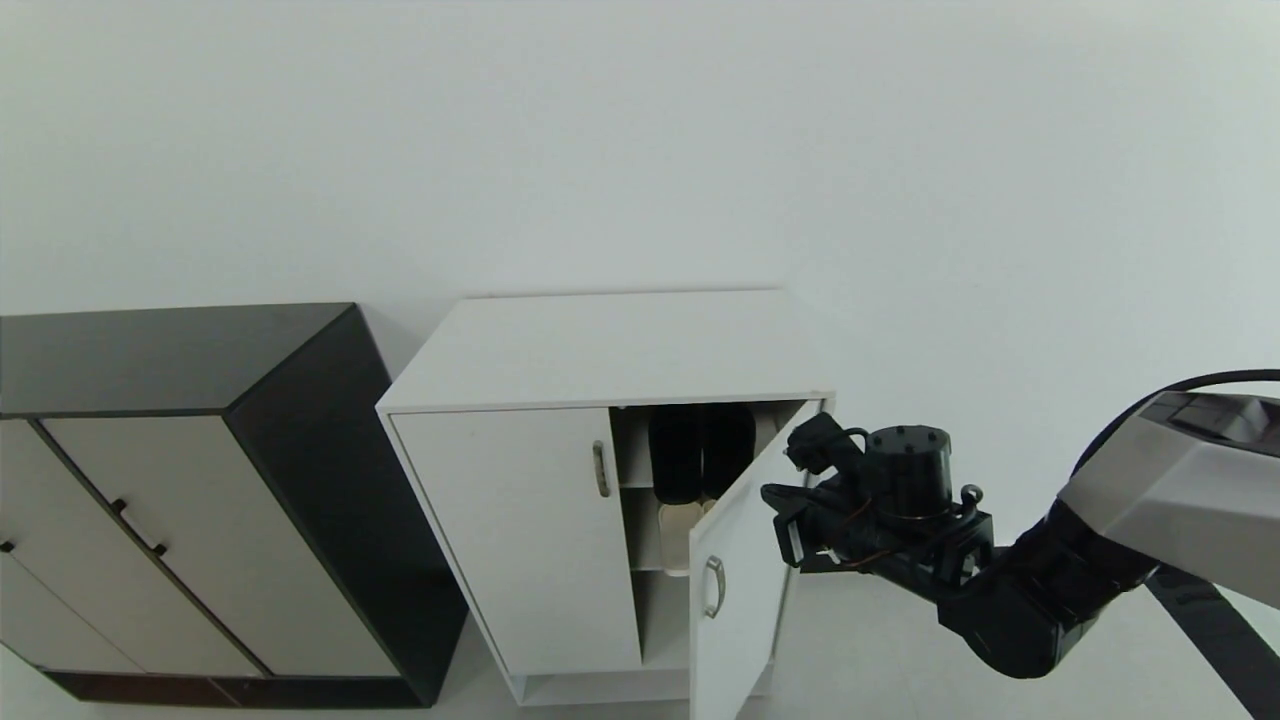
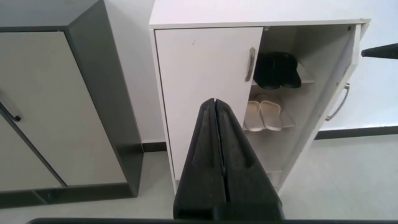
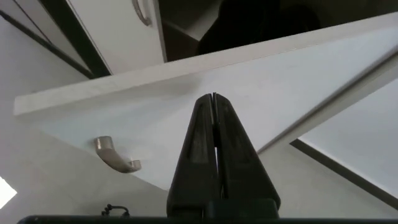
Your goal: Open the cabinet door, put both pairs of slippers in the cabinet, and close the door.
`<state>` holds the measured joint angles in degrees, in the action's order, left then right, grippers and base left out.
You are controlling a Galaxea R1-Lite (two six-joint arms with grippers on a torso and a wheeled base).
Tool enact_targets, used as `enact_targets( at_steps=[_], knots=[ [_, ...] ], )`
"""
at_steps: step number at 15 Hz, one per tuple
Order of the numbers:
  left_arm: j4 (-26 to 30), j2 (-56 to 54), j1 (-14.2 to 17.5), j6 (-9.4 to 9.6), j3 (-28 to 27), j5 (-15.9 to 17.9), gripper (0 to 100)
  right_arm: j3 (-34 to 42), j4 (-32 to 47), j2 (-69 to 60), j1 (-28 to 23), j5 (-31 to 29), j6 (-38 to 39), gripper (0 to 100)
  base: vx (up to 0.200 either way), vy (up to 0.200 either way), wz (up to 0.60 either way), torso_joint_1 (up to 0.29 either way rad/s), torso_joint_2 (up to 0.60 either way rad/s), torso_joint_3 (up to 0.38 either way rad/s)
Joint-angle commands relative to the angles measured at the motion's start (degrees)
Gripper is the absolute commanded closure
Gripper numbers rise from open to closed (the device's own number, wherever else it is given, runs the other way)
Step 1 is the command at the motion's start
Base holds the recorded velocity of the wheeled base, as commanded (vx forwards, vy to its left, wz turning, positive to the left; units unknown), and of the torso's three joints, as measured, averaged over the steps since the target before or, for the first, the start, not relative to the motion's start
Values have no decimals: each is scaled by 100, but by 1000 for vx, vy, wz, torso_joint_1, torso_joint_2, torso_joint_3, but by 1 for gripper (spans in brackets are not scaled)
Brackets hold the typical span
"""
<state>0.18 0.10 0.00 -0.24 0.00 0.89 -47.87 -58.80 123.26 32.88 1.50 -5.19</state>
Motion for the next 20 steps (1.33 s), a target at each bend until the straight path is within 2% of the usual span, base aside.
enact_targets(
  at_steps=[1, 14, 20],
  knots=[
    [-1, -1, 0, -2, 0, -1, 100, -310, -9, 418, -45, -80, 62, 100, 0, 0, 0, 0, 0, 0],
    [-1, -1, 0, 7, 0, 8, 100, -1928, 35, 1429, -546, -150, 352, 100, 0, 0, 0, 0, 0, 0],
    [-1, -1, 0, 7, 0, 8, 100, -2490, 501, 1587, -721, -150, 361, 100, 0, 0, 0, 0, 0, 0]
  ],
)
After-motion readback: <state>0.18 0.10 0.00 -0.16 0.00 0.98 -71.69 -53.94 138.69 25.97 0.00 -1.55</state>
